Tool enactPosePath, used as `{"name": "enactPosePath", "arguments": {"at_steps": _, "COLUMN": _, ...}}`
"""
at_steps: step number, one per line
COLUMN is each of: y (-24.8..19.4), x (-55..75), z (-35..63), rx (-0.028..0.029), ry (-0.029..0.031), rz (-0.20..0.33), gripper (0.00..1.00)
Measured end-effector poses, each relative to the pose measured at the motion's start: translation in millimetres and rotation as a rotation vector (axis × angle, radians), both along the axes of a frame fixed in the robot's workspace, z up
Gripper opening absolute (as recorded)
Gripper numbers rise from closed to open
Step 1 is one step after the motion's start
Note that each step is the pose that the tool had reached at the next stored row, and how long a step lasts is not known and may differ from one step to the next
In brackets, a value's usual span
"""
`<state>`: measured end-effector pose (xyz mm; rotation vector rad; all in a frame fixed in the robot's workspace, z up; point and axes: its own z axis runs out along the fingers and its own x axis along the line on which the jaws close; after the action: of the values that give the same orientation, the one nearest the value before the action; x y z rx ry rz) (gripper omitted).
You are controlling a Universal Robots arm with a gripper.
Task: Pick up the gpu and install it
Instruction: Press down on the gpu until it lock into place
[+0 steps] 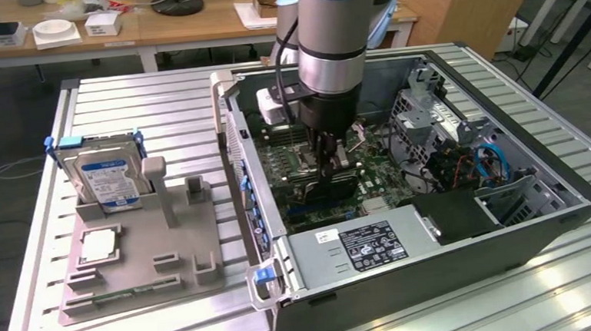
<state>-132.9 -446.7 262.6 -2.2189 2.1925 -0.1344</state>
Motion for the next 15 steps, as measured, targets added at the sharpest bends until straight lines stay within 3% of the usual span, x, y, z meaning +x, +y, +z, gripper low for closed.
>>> {"name": "enactPosePath", "arguments": {"at_steps": 5, "y": 0.2, "x": -0.3, "z": 0.3, "rx": 0.0008, "ry": -0.0015, "rz": 0.000, "gripper": 0.11}}
{"name": "enactPosePath", "arguments": {"at_steps": 6, "y": 0.3, "x": -0.4, "z": 2.2, "rx": 0.0038, "ry": -0.0023, "rz": -0.001, "gripper": 0.11}}
{"name": "enactPosePath", "arguments": {"at_steps": 10, "y": 0.3, "x": -4.1, "z": 14.2, "rx": 0.0065, "ry": -0.0009, "rz": -0.005, "gripper": 0.11}}
{"name": "enactPosePath", "arguments": {"at_steps": 13, "y": 0.3, "x": -8.5, "z": 16.5, "rx": 0.0122, "ry": 0.0092, "rz": -0.005, "gripper": 0.11}}
{"name": "enactPosePath", "arguments": {"at_steps": 15, "y": 0.4, "x": -11.6, "z": 16.9, "rx": 0.0195, "ry": 0.0217, "rz": -0.005, "gripper": 0.11}}
